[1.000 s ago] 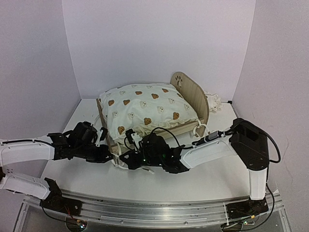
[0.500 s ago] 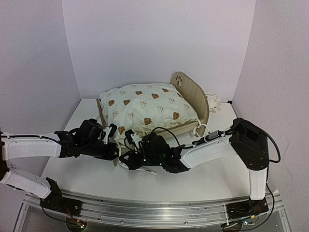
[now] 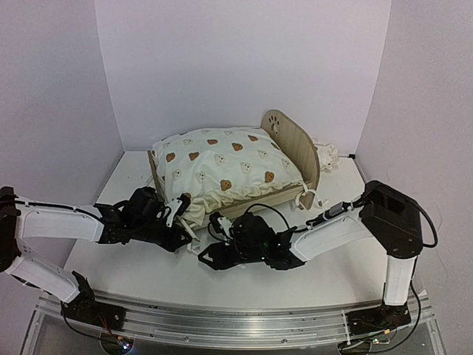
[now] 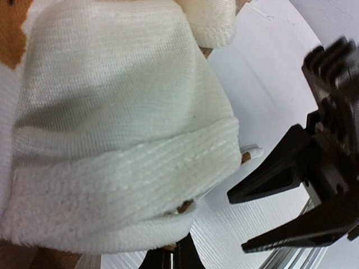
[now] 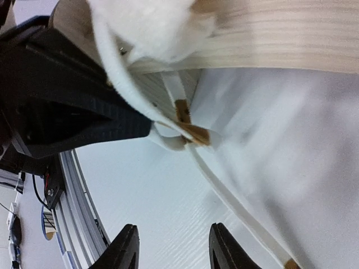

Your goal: Set up the pet bed

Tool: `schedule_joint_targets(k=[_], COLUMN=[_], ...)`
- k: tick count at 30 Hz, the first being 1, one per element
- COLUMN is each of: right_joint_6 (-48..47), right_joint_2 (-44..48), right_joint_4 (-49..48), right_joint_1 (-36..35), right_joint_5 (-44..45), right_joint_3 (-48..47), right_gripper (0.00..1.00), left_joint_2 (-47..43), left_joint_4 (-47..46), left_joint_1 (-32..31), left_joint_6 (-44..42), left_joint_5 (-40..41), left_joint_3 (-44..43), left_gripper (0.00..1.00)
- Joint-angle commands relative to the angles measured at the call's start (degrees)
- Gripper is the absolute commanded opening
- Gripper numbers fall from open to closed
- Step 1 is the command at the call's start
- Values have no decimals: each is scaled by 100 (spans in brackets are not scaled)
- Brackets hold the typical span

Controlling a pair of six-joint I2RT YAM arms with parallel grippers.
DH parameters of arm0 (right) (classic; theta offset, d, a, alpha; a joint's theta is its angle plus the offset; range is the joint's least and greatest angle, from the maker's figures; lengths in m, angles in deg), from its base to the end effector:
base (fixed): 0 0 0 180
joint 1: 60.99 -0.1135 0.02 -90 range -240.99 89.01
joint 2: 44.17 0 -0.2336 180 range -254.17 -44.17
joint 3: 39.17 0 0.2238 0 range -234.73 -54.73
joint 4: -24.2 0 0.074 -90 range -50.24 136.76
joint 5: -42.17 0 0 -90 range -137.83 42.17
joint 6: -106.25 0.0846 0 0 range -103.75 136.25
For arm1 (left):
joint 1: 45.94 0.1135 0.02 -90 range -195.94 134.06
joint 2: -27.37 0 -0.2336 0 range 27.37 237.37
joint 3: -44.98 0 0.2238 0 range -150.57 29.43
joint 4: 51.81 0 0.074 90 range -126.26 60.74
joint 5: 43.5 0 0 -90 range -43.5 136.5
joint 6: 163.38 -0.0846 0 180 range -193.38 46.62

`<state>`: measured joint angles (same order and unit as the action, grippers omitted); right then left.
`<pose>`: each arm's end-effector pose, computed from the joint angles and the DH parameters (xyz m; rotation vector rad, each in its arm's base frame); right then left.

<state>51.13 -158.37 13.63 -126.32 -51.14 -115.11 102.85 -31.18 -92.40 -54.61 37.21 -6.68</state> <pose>0.1758 0.3944 0.1144 -0.6306 2.1668 1.0884 0.1820 -0.2114 0.1390 0.6696 2.3667 -0.7245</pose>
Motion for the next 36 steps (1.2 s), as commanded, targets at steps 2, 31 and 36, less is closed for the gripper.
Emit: schedule_joint_targets(k=[2,31,36], right_joint_6=[448,3211,3478], right_joint_2=[455,-1346,-1565], right_joint_4=[-247,-3180,-3180], right_joint_1=[306,493,494], right_joint_5=[-179,286,166], right_joint_3=[91,-782,-1039], right_gripper=[44,28,22], left_joint_2=[202,143,128], left_joint_4=[12,-54,-60], left_joint_1=[49,47,49], left_joint_6=[-268,-242,-251], left_joint_5=[20,173,199], left_joint_3=[56,87,83], left_gripper=[0,0,0])
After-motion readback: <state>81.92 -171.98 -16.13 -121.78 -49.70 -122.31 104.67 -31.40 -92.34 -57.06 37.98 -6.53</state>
